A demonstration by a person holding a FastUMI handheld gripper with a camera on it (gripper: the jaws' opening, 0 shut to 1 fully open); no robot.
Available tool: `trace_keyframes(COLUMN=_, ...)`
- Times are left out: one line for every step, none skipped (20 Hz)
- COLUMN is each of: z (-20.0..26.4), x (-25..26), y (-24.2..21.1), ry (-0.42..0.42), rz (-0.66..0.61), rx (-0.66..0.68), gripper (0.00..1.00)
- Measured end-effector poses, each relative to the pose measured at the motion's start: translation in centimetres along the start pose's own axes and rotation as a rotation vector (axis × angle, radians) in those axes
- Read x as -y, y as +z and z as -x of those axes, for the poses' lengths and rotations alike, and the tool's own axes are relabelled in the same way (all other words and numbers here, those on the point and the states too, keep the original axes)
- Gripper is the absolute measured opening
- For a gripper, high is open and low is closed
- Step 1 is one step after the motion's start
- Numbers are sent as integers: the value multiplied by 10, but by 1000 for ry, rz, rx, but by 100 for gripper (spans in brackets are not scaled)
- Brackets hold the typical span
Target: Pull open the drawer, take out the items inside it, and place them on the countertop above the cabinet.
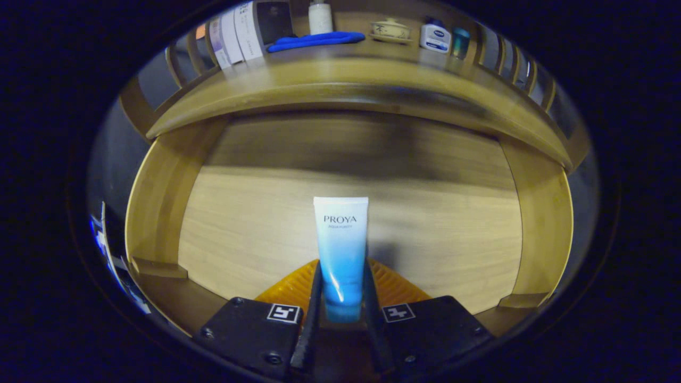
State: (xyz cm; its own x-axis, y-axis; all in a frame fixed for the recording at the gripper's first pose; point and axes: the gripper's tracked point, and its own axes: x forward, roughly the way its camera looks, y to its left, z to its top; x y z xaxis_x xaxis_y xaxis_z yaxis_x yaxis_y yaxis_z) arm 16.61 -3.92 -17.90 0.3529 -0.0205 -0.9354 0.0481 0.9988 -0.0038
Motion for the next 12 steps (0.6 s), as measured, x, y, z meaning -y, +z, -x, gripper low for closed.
trace_keyframes(z=8, x=0, y=2, ry=4, rz=2, rx=20, gripper=43)
trace_keyframes(z=18, x=0, y=4, ry=12, rz=5, rx=40, gripper=42)
trace_keyframes(z=29, x=1, y=8, ry=22, rz=5, rx=62, gripper=42)
trace_keyframes(z=39, x=3, y=10, ry=27, rz=9, rx=81, gripper=42)
trace_keyframes(z=49, x=5, y=13, ry=31, rz=8, rx=98, gripper=42)
trace_keyframes(z=58, x=6, y=15, ry=35, rz=6, rx=112, gripper=42)
trace_keyframes(z=67, x=8, y=18, ry=41, rz=0, rx=126, gripper=42)
trace_keyframes(z=74, x=9, y=21, ry=47, rz=-3, rx=140, gripper=42)
trace_keyframes(z=81, x=10, y=26, ry=49, rz=-7, rx=158, gripper=42)
trace_keyframes(z=87, x=11, y=31, ry=49, rz=-8, rx=175, gripper=42)
trace_keyframes(z=92, x=13, y=37, ry=48, rz=-10, rx=191, gripper=42)
trace_keyframes(z=97, x=13, y=42, ry=48, rz=-13, rx=202, gripper=42)
